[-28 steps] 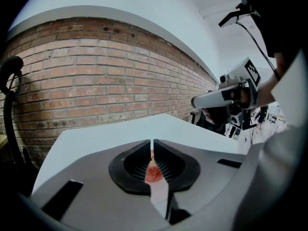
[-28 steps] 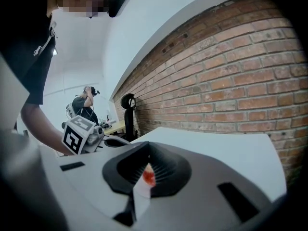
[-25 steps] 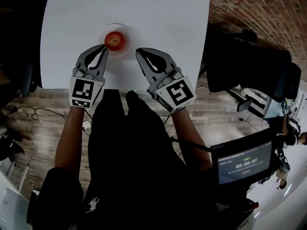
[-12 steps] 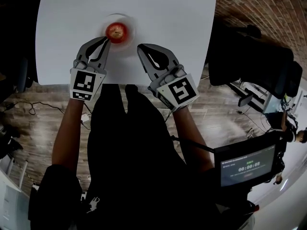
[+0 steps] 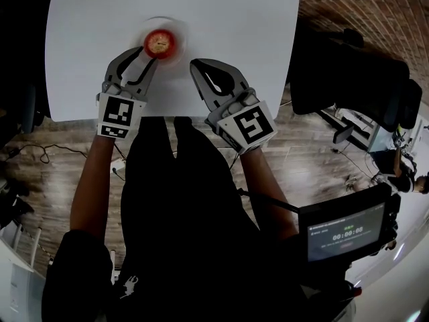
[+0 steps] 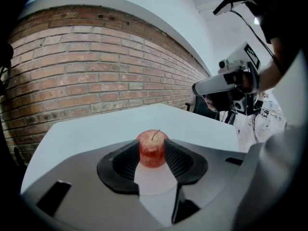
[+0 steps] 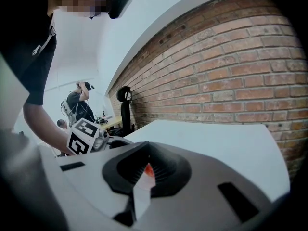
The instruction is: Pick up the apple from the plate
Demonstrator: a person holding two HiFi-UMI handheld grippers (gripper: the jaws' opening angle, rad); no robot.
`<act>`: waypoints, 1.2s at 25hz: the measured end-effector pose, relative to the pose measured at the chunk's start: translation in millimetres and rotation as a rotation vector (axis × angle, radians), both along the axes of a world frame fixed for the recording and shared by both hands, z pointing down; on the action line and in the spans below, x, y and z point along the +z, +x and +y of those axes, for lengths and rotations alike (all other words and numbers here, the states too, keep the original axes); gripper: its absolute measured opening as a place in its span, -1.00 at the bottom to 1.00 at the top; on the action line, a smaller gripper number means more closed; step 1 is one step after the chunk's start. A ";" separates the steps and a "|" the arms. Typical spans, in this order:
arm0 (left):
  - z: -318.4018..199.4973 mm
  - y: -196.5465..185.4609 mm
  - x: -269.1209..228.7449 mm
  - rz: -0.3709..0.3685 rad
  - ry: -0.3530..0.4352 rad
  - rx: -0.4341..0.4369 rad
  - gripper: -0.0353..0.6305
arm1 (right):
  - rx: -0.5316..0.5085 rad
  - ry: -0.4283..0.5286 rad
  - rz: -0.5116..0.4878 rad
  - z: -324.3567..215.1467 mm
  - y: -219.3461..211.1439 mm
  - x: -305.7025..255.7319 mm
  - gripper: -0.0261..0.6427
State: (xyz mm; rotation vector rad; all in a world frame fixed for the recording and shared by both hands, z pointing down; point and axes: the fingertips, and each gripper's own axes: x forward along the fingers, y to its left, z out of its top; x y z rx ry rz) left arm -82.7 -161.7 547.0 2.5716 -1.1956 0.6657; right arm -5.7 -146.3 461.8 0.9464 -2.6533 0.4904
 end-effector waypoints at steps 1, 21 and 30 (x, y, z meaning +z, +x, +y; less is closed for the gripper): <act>0.0 0.8 1.0 -0.004 -0.002 0.004 -0.44 | 0.001 0.000 0.000 -0.3 0.2 0.0 -0.91; -3.3 14.9 25.3 -0.075 -0.013 0.061 0.39 | 0.016 -0.002 0.010 -2.5 4.4 1.0 -0.91; -7.7 16.2 36.1 -0.096 -0.020 0.070 0.39 | 0.019 -0.013 0.019 -1.3 5.1 3.7 -0.91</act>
